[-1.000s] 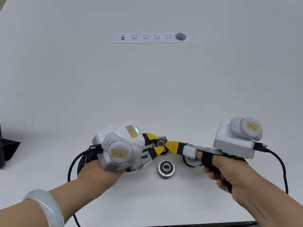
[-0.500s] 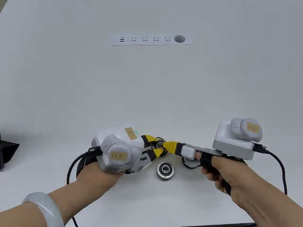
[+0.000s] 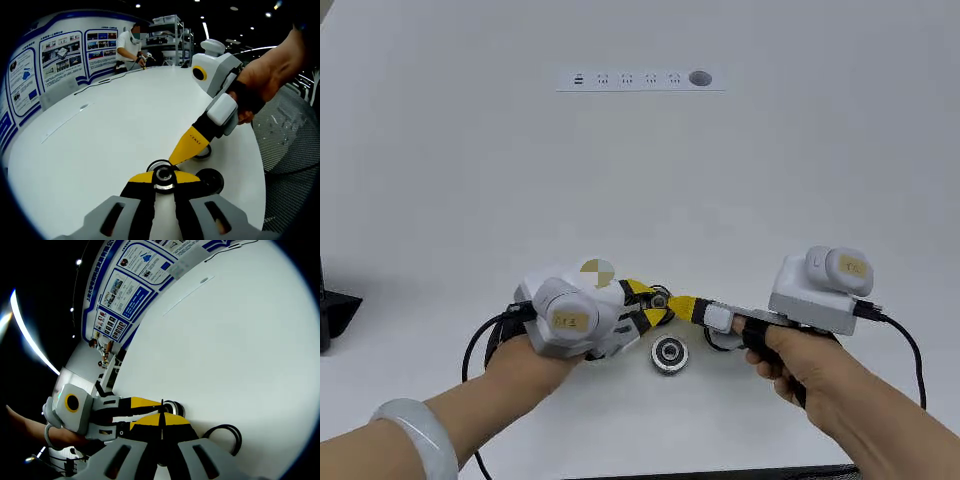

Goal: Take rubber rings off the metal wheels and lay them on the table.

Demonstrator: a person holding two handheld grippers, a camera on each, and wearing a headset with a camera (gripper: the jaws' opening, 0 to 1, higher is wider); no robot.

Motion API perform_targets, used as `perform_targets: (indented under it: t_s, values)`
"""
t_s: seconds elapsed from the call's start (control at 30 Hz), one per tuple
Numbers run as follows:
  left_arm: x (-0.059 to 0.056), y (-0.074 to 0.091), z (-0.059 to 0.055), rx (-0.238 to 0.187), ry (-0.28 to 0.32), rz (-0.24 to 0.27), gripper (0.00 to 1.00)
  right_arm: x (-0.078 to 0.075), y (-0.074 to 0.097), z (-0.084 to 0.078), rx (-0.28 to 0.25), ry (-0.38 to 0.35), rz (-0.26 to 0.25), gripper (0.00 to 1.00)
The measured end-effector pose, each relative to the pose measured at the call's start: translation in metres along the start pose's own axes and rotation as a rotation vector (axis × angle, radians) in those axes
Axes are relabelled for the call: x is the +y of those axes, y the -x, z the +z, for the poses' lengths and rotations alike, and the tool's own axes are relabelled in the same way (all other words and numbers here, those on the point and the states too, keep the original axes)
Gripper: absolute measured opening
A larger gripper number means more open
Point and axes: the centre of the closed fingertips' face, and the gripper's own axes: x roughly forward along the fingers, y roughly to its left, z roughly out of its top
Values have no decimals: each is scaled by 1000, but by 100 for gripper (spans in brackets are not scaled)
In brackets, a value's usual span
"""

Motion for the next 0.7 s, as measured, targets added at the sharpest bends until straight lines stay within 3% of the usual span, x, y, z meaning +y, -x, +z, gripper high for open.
perform_targets:
  t_s: [0.33,0.7]
  values:
    - [-4,5,5,-21,-25,-9,19,-3,1,0,-4,-1,-13,2]
    - [-1,8,6,-29,-25,6,28,-1,2,1,-5,-2,-2,2]
